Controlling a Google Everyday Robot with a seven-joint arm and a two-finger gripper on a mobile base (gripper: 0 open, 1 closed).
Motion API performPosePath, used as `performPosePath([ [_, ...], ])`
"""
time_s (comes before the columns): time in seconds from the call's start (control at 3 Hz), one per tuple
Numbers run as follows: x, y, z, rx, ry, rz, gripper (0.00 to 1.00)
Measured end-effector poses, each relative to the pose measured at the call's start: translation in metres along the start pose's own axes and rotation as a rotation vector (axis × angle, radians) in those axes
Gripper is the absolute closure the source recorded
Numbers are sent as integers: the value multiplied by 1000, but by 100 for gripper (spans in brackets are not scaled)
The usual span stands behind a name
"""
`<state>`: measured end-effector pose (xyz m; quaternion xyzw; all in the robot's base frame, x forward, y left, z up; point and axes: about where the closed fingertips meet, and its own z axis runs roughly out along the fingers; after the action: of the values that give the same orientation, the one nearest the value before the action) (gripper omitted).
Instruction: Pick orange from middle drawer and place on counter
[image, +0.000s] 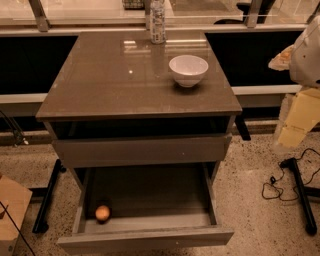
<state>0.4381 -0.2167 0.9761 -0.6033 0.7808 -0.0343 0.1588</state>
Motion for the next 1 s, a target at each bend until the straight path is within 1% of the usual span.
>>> performPosePath([
  [0.33,0,0,0,0,0,0,0],
  [0.67,-5,6,9,-17,-50,1,0],
  [1.0,-19,22,33,-69,-142,-12,0],
])
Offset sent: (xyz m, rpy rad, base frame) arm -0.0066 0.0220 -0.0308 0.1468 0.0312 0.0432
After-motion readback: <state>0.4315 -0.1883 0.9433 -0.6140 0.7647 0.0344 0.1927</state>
